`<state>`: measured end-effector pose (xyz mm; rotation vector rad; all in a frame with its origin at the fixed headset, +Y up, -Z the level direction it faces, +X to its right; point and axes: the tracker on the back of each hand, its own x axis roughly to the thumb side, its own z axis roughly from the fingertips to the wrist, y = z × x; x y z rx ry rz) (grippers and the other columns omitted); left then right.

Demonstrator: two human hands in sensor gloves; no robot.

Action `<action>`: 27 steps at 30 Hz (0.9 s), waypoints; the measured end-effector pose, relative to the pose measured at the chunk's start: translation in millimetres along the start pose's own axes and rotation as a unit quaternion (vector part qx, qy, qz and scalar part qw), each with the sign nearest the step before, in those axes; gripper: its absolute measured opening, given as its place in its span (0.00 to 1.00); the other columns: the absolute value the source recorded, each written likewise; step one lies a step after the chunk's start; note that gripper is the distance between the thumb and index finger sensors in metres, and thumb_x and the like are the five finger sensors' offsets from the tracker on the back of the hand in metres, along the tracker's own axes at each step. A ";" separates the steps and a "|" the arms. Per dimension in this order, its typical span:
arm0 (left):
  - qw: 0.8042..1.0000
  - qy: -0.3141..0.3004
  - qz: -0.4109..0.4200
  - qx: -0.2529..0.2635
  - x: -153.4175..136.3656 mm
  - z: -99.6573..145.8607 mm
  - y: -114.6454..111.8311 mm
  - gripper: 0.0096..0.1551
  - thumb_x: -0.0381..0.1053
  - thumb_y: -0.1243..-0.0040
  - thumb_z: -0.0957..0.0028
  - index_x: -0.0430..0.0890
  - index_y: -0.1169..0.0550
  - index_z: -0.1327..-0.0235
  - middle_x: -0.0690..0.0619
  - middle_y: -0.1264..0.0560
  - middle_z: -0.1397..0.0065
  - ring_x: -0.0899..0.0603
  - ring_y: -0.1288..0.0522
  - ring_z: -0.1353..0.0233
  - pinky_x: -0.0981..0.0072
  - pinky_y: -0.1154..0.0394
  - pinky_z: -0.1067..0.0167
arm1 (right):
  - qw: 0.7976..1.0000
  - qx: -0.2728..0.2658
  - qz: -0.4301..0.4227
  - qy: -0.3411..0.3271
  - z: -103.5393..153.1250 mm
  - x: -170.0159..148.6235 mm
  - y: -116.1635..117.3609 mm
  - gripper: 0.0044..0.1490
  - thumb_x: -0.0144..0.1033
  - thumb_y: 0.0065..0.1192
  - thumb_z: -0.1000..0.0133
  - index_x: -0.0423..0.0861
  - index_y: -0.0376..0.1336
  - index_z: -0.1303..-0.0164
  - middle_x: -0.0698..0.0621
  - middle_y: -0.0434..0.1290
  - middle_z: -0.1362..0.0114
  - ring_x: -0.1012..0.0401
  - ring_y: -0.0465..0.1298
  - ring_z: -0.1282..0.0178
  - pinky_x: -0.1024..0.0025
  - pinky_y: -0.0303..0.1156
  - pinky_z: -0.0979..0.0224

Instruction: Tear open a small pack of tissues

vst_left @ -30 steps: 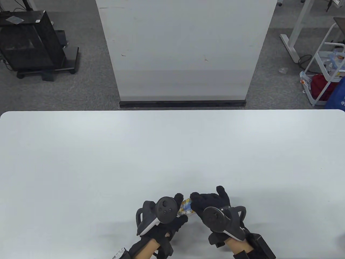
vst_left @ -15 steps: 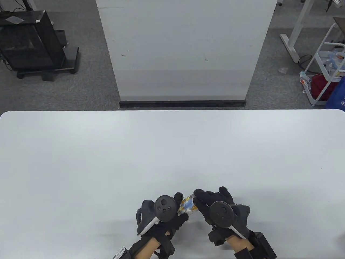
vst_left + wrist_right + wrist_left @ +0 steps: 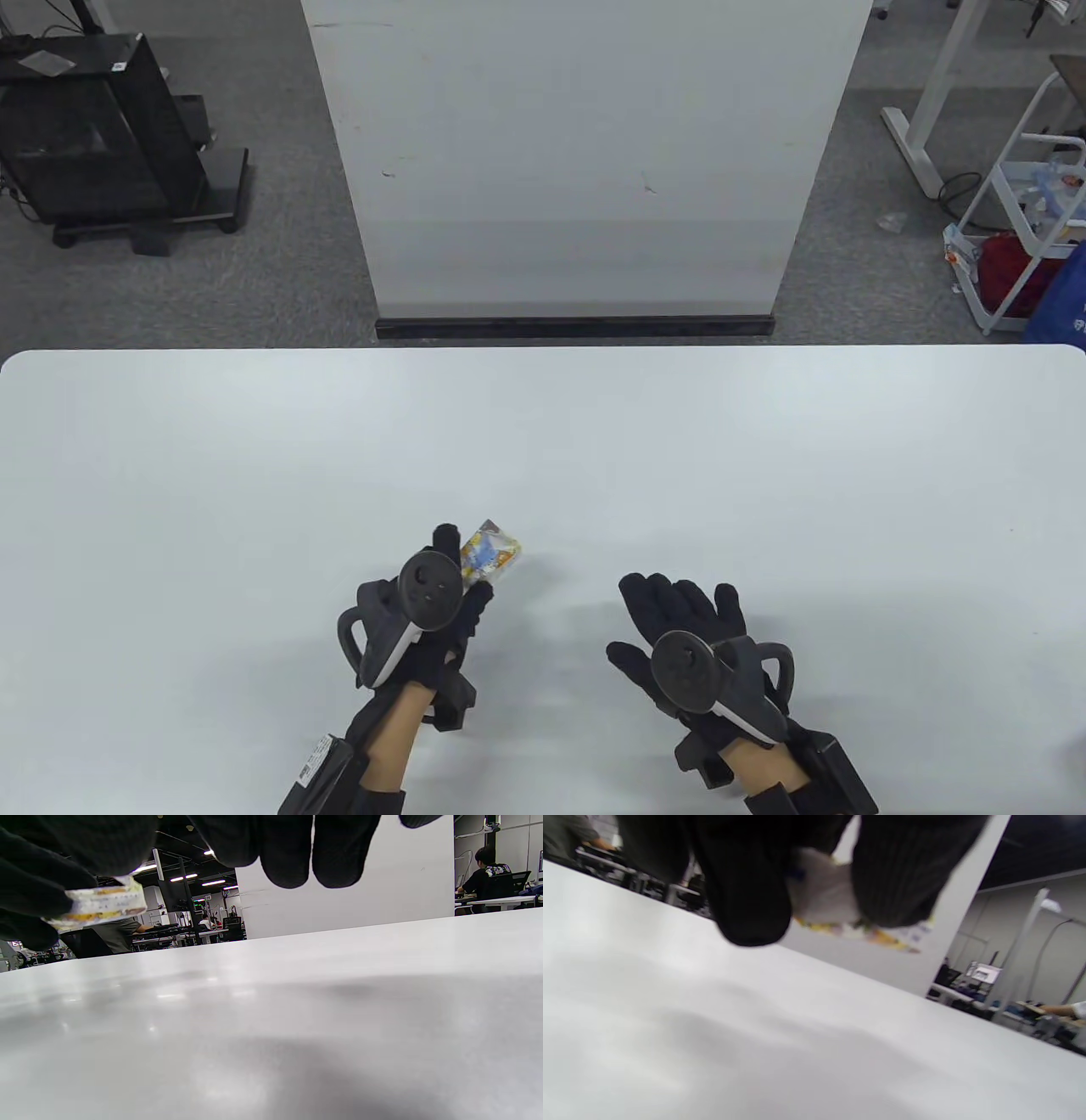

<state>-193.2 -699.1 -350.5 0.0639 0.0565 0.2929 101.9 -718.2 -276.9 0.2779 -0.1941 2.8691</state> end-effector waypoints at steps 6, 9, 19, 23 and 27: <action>0.996 0.077 -0.032 -0.004 -37.8 -10.0 -5.1 0.46 0.55 0.30 0.48 0.45 0.40 0.21 0.41 0.31 0.25 0.38 0.21 0.34 0.32 0.37 0.27 | 1.000 0.009 0.000 -0.001 0.0 0.4 0.0 0.52 0.68 0.60 0.48 0.56 0.57 0.13 0.50 0.65 0.14 0.45 0.66 0.18 0.34 0.52 0.18; 0.991 0.117 -0.063 0.012 -47.4 -9.8 -5.9 0.46 0.55 0.29 0.49 0.47 0.39 0.21 0.43 0.31 0.25 0.38 0.24 0.31 0.31 0.40 0.26 | 1.000 0.016 0.004 -0.003 1.1 0.3 -0.4 0.52 0.68 0.60 0.49 0.58 0.57 0.13 0.50 0.63 0.13 0.45 0.65 0.17 0.34 0.51 0.18; 0.976 0.185 -0.112 -0.006 -67.4 -9.0 -10.8 0.48 0.58 0.30 0.49 0.49 0.41 0.20 0.44 0.34 0.21 0.31 0.32 0.24 0.28 0.45 0.26 | 0.999 0.036 0.039 0.002 1.2 0.1 -1.5 0.54 0.71 0.58 0.49 0.61 0.54 0.11 0.49 0.54 0.08 0.42 0.55 0.12 0.30 0.44 0.19; 0.977 0.174 -0.125 0.018 -56.8 -3.6 -7.0 0.50 0.62 0.32 0.50 0.49 0.43 0.19 0.42 0.39 0.17 0.28 0.37 0.21 0.27 0.47 0.25 | 0.998 0.047 0.040 0.008 -0.2 -2.1 0.8 0.55 0.72 0.58 0.49 0.62 0.52 0.10 0.49 0.51 0.07 0.41 0.52 0.11 0.29 0.43 0.19; 0.988 0.121 -0.094 0.009 -39.4 6.8 -3.8 0.50 0.67 0.37 0.50 0.52 0.44 0.18 0.40 0.45 0.15 0.25 0.41 0.19 0.25 0.49 0.26 | 0.998 0.053 0.042 0.015 -0.3 -4.0 3.2 0.56 0.73 0.57 0.49 0.62 0.51 0.10 0.48 0.48 0.07 0.40 0.49 0.10 0.27 0.42 0.20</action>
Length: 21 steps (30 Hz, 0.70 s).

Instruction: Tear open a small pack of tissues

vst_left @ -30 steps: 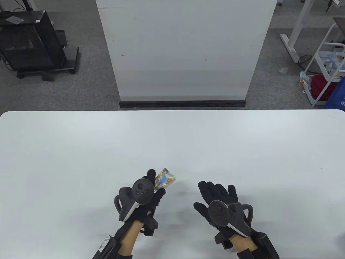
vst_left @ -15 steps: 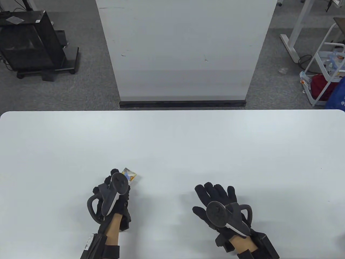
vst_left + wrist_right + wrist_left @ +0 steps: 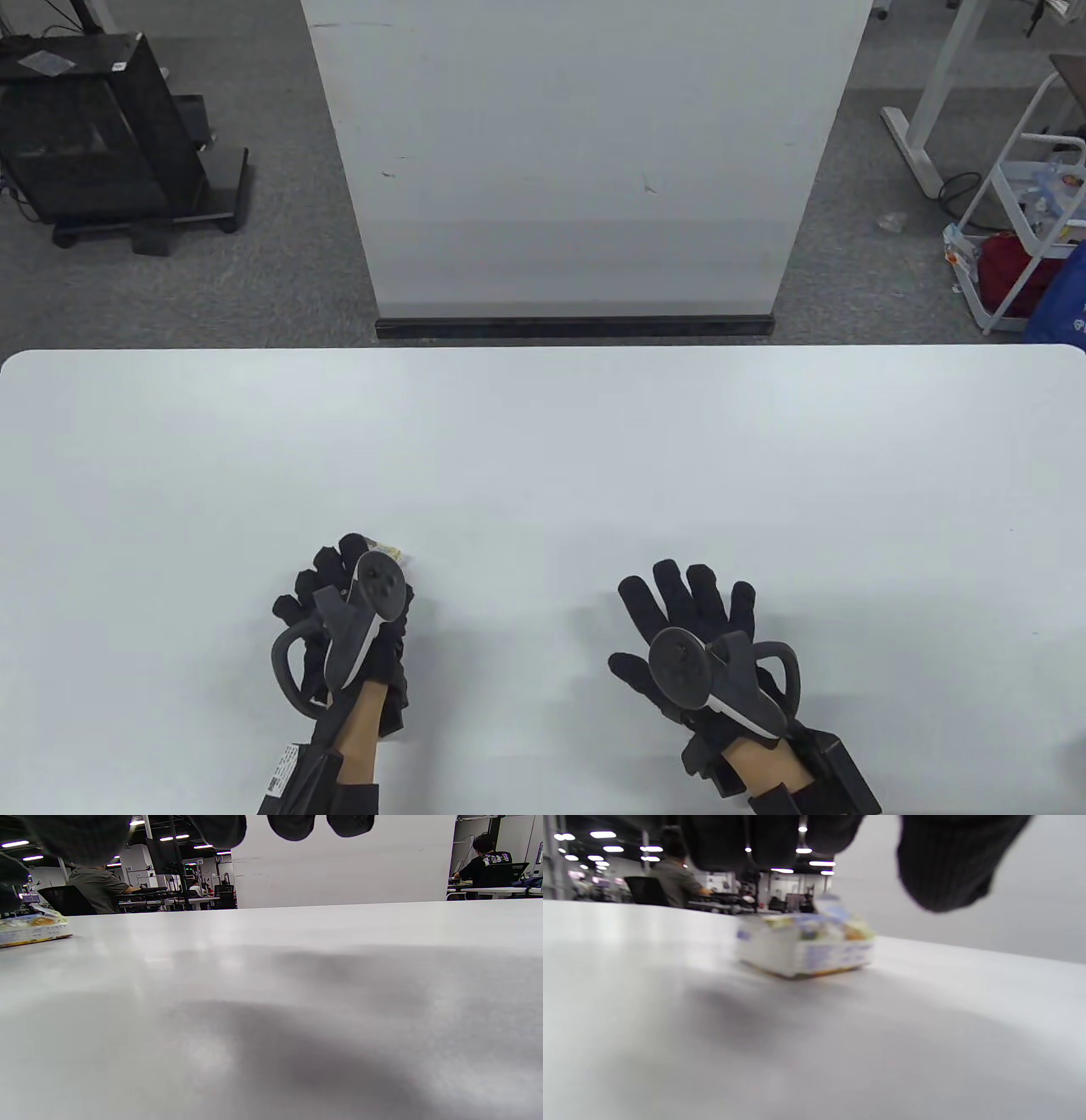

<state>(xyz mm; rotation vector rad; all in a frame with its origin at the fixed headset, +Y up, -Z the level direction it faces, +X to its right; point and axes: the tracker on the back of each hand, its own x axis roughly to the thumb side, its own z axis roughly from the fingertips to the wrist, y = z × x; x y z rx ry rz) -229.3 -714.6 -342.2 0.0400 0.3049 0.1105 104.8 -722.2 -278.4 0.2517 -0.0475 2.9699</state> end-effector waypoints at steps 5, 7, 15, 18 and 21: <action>0.997 -0.081 0.006 -0.017 23.3 18.3 2.0 0.50 0.70 0.41 0.50 0.55 0.44 0.18 0.40 0.49 0.13 0.23 0.47 0.18 0.22 0.51 0.27 | 1.000 0.001 0.005 0.003 -0.3 0.6 1.1 0.56 0.73 0.57 0.50 0.63 0.50 0.10 0.50 0.44 0.06 0.39 0.46 0.10 0.27 0.41 0.20; 0.993 -0.119 0.004 -0.027 34.5 26.9 1.1 0.50 0.72 0.42 0.51 0.57 0.46 0.18 0.41 0.51 0.13 0.22 0.49 0.17 0.22 0.52 0.27 | 1.000 0.002 0.005 0.002 -0.2 0.7 1.0 0.56 0.73 0.57 0.50 0.63 0.50 0.10 0.50 0.44 0.06 0.39 0.46 0.10 0.27 0.41 0.20; 0.976 -0.207 -0.023 -0.065 68.3 52.3 -8.1 0.51 0.74 0.44 0.52 0.59 0.47 0.18 0.42 0.53 0.12 0.22 0.52 0.17 0.20 0.54 0.28 | 1.000 0.011 0.002 0.007 -0.9 -0.2 1.7 0.57 0.74 0.56 0.49 0.63 0.49 0.09 0.49 0.43 0.06 0.39 0.45 0.10 0.26 0.41 0.21; 0.969 -0.228 -0.033 -0.086 76.6 58.9 -11.9 0.52 0.74 0.44 0.51 0.59 0.48 0.17 0.41 0.55 0.12 0.21 0.54 0.17 0.19 0.54 0.28 | 1.000 0.016 0.002 0.008 -1.3 0.1 1.6 0.57 0.74 0.56 0.50 0.63 0.48 0.09 0.48 0.43 0.06 0.39 0.45 0.10 0.26 0.40 0.21; 0.962 -0.239 -0.038 -0.126 81.6 63.2 -17.6 0.53 0.75 0.46 0.51 0.59 0.52 0.17 0.42 0.60 0.12 0.19 0.58 0.18 0.19 0.56 0.28 | 1.000 0.026 0.003 0.011 -1.8 -0.2 1.9 0.58 0.74 0.56 0.49 0.63 0.47 0.09 0.48 0.42 0.06 0.38 0.43 0.10 0.26 0.38 0.21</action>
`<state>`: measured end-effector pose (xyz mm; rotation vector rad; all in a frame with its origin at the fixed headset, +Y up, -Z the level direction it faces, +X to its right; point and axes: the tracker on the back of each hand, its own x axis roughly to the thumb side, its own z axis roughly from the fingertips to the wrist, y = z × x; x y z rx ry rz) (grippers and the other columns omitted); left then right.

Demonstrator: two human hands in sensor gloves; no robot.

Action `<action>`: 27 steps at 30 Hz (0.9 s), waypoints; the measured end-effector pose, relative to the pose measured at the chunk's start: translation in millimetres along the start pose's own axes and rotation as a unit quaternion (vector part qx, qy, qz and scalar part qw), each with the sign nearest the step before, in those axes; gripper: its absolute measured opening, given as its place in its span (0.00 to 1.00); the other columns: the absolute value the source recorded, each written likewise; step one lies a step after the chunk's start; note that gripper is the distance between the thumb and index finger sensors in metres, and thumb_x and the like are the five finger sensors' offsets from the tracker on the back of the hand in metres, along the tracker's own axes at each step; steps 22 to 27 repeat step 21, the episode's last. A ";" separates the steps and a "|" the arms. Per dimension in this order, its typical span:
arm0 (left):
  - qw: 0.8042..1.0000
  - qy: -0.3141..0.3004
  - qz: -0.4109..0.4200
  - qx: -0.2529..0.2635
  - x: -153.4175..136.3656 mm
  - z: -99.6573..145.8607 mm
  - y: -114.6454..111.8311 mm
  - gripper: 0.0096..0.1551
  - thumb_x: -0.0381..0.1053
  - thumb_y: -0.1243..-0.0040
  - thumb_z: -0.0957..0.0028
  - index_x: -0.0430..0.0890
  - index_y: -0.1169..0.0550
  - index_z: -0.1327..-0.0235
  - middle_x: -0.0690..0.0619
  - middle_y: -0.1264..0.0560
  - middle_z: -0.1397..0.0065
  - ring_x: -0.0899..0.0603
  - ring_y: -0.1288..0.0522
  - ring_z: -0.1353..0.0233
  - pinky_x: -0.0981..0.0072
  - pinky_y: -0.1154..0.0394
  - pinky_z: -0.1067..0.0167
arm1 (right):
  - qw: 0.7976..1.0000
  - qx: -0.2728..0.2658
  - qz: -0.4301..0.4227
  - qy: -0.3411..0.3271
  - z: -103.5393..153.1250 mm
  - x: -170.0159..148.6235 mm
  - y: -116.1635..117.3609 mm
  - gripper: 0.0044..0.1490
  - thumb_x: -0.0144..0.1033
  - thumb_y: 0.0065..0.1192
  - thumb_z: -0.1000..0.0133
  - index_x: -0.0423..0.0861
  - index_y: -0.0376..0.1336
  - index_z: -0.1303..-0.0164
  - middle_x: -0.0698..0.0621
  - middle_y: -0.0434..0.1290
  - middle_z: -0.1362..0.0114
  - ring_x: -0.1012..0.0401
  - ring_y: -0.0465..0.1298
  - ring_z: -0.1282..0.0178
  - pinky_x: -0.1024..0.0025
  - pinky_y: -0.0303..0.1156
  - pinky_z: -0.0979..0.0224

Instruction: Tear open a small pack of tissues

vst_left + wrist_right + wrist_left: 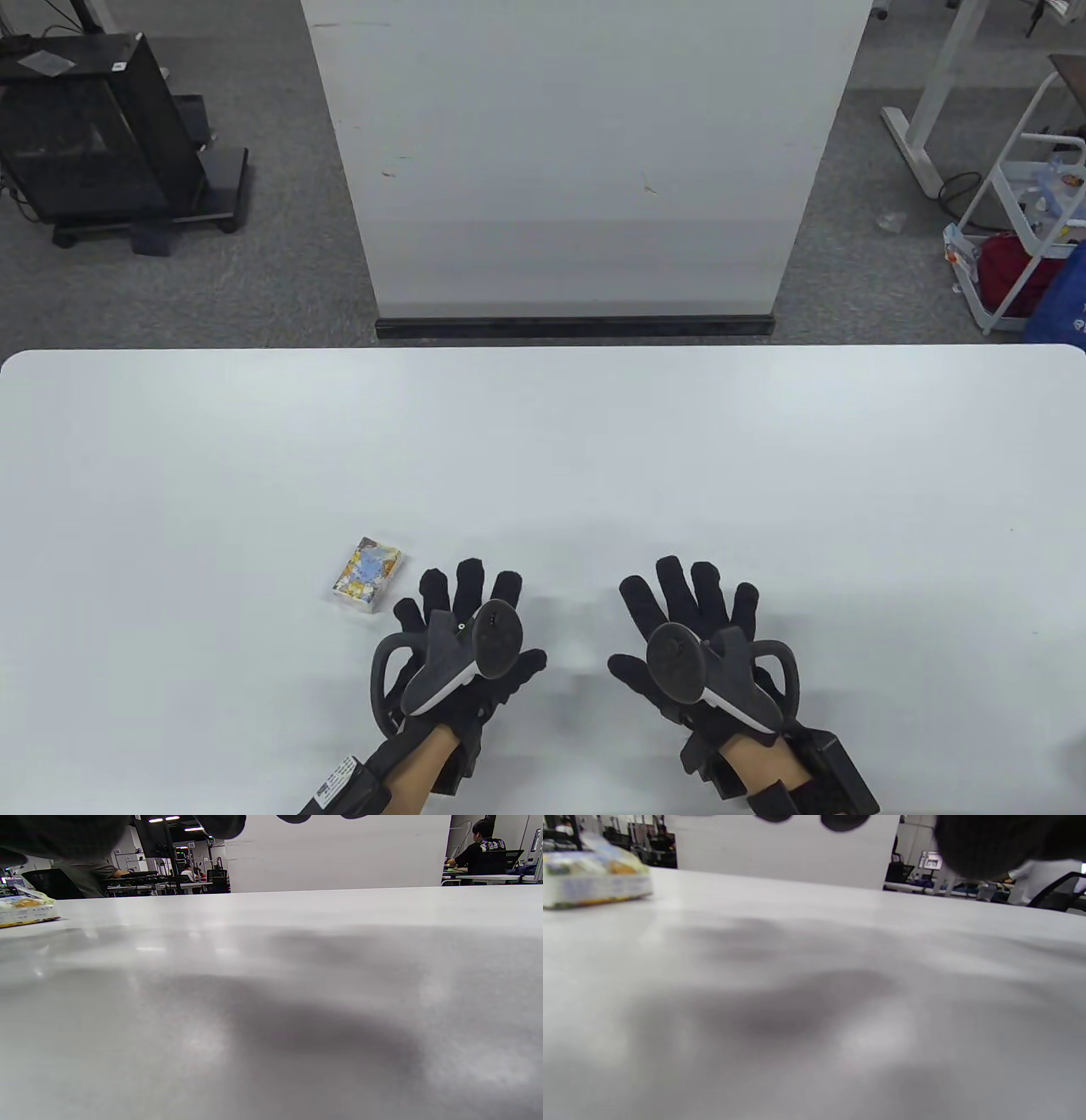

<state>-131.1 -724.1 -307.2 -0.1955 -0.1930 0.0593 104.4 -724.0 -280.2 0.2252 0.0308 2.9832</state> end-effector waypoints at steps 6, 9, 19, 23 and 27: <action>1.000 -0.013 -0.016 -0.008 9.5 2.0 -6.7 0.53 0.74 0.46 0.51 0.59 0.52 0.17 0.41 0.59 0.12 0.20 0.58 0.18 0.19 0.57 0.28 | 1.000 0.006 0.000 0.000 -0.2 0.4 -0.4 0.58 0.74 0.56 0.49 0.63 0.47 0.09 0.49 0.42 0.06 0.39 0.43 0.10 0.26 0.38 0.21; 1.000 -0.019 -0.018 -0.008 12.2 2.7 -7.4 0.53 0.74 0.46 0.51 0.59 0.51 0.17 0.41 0.59 0.12 0.20 0.58 0.18 0.19 0.56 0.28 | 1.000 0.005 -0.001 -0.001 -0.5 0.7 0.2 0.58 0.74 0.56 0.49 0.62 0.48 0.09 0.49 0.42 0.06 0.39 0.43 0.10 0.27 0.38 0.21; 0.999 -0.022 -0.023 -0.018 15.3 2.9 -10.4 0.52 0.74 0.46 0.51 0.58 0.51 0.17 0.41 0.58 0.12 0.20 0.57 0.18 0.20 0.56 0.28 | 1.000 0.001 -0.006 -0.003 -0.8 0.9 0.3 0.57 0.74 0.56 0.49 0.62 0.48 0.09 0.49 0.44 0.06 0.39 0.44 0.10 0.27 0.38 0.21; 0.999 -0.022 -0.022 -0.018 15.7 2.9 -10.7 0.52 0.74 0.46 0.51 0.58 0.51 0.17 0.41 0.58 0.12 0.20 0.57 0.18 0.20 0.56 0.28 | 1.000 0.001 -0.006 -0.003 -0.9 1.1 0.4 0.57 0.74 0.56 0.49 0.62 0.48 0.09 0.49 0.44 0.06 0.39 0.45 0.10 0.27 0.38 0.21; 0.999 -0.022 -0.022 -0.018 15.7 2.9 -10.7 0.52 0.74 0.46 0.51 0.58 0.51 0.17 0.41 0.58 0.12 0.20 0.57 0.18 0.20 0.56 0.28 | 1.000 0.001 -0.006 -0.003 -0.9 1.1 0.4 0.57 0.74 0.56 0.49 0.62 0.48 0.09 0.49 0.44 0.06 0.39 0.45 0.10 0.27 0.38 0.21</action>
